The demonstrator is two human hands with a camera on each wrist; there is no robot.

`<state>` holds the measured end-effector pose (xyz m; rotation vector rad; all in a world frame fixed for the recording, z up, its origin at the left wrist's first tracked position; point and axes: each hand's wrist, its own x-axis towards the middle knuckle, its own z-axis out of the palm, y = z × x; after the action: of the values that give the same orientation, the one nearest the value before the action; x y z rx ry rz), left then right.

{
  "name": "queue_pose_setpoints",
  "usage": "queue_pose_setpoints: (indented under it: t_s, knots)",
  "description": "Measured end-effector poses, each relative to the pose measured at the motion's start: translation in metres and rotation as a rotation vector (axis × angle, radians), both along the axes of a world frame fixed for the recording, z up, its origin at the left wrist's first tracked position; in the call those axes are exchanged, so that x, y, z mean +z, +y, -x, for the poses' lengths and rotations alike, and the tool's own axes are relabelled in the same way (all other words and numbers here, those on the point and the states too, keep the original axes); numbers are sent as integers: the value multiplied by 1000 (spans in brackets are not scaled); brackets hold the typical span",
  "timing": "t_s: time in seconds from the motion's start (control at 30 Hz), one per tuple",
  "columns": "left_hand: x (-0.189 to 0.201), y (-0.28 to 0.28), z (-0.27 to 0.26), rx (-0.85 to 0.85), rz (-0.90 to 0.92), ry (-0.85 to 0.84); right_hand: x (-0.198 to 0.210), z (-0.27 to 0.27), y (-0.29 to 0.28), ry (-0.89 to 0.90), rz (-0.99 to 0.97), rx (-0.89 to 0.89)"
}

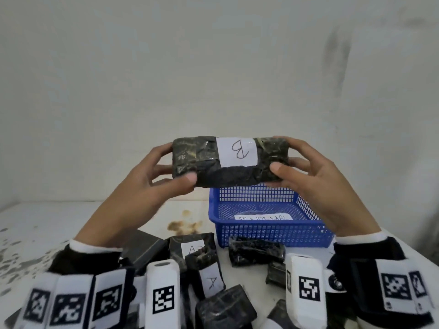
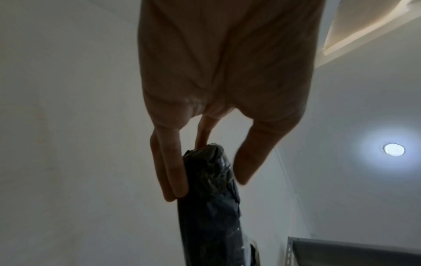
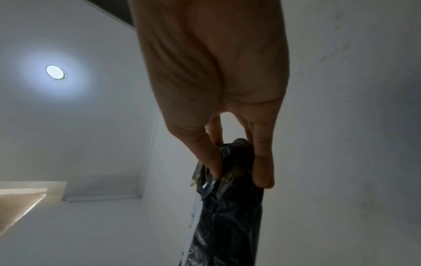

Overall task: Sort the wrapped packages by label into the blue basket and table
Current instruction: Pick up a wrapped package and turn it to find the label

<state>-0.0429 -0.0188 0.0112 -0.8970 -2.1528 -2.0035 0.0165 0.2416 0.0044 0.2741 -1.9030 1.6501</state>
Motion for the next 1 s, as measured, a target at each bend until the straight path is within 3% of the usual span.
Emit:
queue_pose_setpoints:
  t_s: [0.07, 0.23, 0.63, 1.0]
  knots:
    - [2, 0, -4, -38, -58, -28, 3, -5, 0, -12, -25, -6]
    - [1, 5, 0, 56, -125, -13, 12, -16, -12, -78, -32, 16]
    - [1, 12, -5, 134, -222, -6, 20, -7, -27, -12, -32, -94]
    - [0, 13, -7, 199, -138, 69, 17, -12, -36, 22, -140, -180]
